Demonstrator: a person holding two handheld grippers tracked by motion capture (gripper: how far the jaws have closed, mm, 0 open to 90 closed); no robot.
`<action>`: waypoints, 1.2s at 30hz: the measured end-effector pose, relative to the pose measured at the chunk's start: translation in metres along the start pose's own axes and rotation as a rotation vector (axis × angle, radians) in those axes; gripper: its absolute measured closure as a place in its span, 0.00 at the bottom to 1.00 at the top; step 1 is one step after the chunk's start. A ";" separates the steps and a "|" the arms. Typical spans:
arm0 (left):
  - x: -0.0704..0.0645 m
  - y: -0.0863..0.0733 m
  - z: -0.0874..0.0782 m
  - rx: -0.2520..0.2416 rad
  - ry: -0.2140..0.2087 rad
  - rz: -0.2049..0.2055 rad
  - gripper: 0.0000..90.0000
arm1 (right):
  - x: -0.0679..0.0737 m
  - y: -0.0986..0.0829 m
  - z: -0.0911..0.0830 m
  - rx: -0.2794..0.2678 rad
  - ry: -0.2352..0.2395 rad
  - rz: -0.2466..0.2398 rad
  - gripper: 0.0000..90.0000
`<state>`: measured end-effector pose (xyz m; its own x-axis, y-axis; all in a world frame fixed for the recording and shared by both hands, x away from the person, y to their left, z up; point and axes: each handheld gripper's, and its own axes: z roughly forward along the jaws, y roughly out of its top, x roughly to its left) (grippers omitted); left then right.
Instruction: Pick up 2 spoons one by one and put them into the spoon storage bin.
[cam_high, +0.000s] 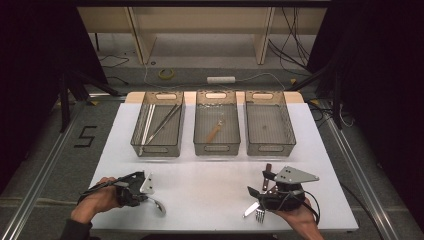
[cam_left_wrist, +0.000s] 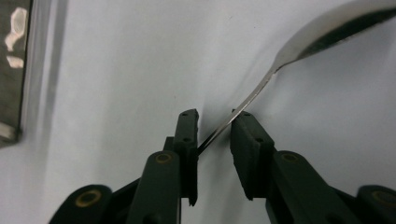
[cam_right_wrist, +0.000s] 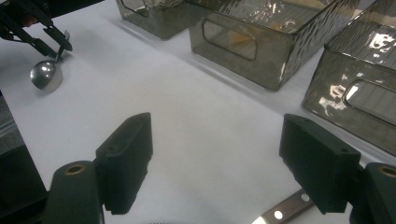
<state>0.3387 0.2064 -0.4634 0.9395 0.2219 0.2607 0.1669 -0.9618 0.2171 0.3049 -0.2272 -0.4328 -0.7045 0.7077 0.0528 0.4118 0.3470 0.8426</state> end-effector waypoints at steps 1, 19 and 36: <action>0.000 0.000 0.000 0.006 0.001 0.020 0.81 | 0.000 0.000 0.000 0.001 0.001 -0.001 0.30; 0.004 0.005 0.002 -0.015 0.027 0.049 0.91 | 0.000 0.000 0.000 0.000 -0.001 0.002 0.30; 0.010 0.006 -0.003 -0.057 0.009 -0.049 0.99 | 0.000 0.000 0.000 0.000 0.000 0.007 0.30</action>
<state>0.3481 0.2036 -0.4564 0.9278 0.2705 0.2568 0.1955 -0.9390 0.2828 0.3048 -0.2274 -0.4324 -0.7020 0.7098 0.0586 0.4163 0.3422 0.8424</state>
